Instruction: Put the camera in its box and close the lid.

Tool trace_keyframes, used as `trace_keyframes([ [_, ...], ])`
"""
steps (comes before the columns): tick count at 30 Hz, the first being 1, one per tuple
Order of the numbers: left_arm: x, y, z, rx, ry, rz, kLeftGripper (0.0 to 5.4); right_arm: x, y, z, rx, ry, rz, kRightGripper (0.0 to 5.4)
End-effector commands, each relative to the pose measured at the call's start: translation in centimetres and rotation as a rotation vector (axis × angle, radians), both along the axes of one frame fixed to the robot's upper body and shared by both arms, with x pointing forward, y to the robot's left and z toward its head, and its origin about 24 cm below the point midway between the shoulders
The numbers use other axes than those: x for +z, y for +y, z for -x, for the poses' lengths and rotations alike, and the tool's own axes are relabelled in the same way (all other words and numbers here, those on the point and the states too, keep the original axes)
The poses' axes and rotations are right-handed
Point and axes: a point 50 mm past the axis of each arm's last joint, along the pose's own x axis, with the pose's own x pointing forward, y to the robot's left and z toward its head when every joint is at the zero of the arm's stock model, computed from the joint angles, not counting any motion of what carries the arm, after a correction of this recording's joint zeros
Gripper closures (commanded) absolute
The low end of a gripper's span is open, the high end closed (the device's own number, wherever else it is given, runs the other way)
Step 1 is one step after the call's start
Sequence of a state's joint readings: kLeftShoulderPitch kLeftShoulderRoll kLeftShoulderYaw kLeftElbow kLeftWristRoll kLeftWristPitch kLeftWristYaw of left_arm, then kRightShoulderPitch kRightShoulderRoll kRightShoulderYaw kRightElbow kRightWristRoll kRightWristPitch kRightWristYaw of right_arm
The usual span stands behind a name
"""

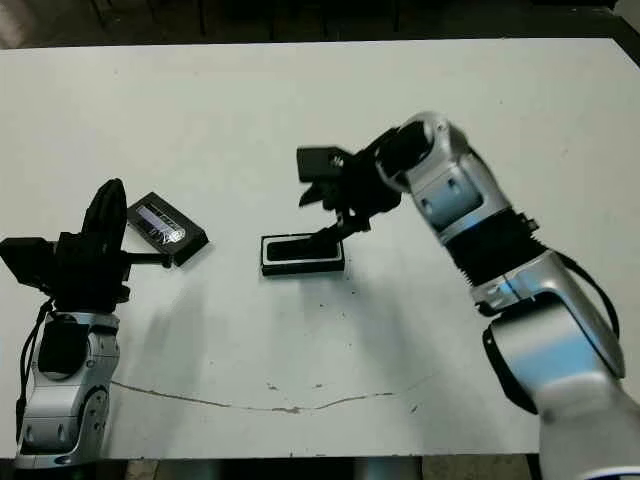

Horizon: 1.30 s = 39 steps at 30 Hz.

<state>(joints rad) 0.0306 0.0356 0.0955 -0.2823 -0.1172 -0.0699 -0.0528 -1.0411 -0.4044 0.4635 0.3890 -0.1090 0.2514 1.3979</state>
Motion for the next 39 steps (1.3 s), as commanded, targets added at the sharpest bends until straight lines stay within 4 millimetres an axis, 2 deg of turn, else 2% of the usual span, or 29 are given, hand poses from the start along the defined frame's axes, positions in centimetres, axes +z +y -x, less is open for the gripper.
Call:
trace_keyframes([
  [1, -0.6, 0.2, -0.1, 0.003, 0.031, -0.008, 5.40, 1.0, -0.8, -0.3, 0.009, -0.036, -0.038, 1.44],
  [9, -0.6, 0.3, -0.1, 0.008, 0.029, -0.023, 5.40, 3.8, -2.1, -0.4, -0.033, -0.094, -0.172, 0.03],
  [11, -0.5, 0.3, -0.1, 0.007, 0.031, -0.021, 5.40, 4.3, -2.6, -0.2, -0.125, -0.082, -0.276, 0.01],
  [14, -0.5, 0.4, -0.1, 0.002, 0.027, -0.016, 5.40, 3.9, -2.8, 0.7, -0.288, -0.160, -0.415, 0.01],
  [18, -0.5, 0.4, -0.1, 0.003, 0.030, -0.008, 5.40, 1.7, -2.8, 2.4, -0.450, -0.268, -0.562, 0.49],
  [21, -0.5, 0.4, -0.1, 0.003, 0.030, -0.009, 5.40, -0.5, -2.6, 3.7, -0.490, -0.394, -0.598, 1.02],
  [31, -0.4, 0.5, -0.2, -0.002, 0.029, -0.003, 5.40, -6.7, -2.1, 6.4, -0.510, -0.590, -0.493, 2.81],
  [39, -0.5, 0.5, -0.1, -0.001, 0.033, -0.005, 5.40, -8.9, -1.9, 6.9, -0.512, -0.640, -0.441, 4.27],
])
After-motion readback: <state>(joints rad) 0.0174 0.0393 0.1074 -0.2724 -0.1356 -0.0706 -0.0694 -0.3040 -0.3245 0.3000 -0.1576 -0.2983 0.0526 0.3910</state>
